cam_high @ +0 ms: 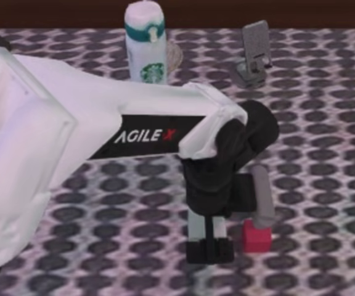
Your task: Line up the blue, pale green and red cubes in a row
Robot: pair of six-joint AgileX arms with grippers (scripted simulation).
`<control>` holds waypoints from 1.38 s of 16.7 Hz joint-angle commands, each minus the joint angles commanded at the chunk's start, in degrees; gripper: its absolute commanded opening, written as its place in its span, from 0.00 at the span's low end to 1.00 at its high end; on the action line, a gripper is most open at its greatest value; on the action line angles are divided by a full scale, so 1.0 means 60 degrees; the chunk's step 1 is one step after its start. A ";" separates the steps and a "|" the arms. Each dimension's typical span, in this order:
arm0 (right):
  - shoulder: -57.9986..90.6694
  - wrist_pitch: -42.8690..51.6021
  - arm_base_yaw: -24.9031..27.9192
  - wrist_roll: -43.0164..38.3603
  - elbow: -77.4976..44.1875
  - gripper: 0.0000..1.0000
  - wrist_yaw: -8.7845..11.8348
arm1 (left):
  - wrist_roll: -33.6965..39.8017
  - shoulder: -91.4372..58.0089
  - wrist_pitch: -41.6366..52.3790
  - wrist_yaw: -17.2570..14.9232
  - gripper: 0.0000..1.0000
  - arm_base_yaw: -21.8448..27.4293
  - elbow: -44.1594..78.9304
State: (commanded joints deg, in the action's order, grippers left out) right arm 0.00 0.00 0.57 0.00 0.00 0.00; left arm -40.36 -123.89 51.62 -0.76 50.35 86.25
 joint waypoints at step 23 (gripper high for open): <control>0.0000 0.0000 0.0000 0.0000 0.0000 1.00 0.0000 | 0.2706 0.0303 0.2527 0.0041 1.00 -0.2323 0.2145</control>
State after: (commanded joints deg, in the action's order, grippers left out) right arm 0.00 0.00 0.57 0.00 0.00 0.00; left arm -24.13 -122.07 66.78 -0.52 36.41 99.12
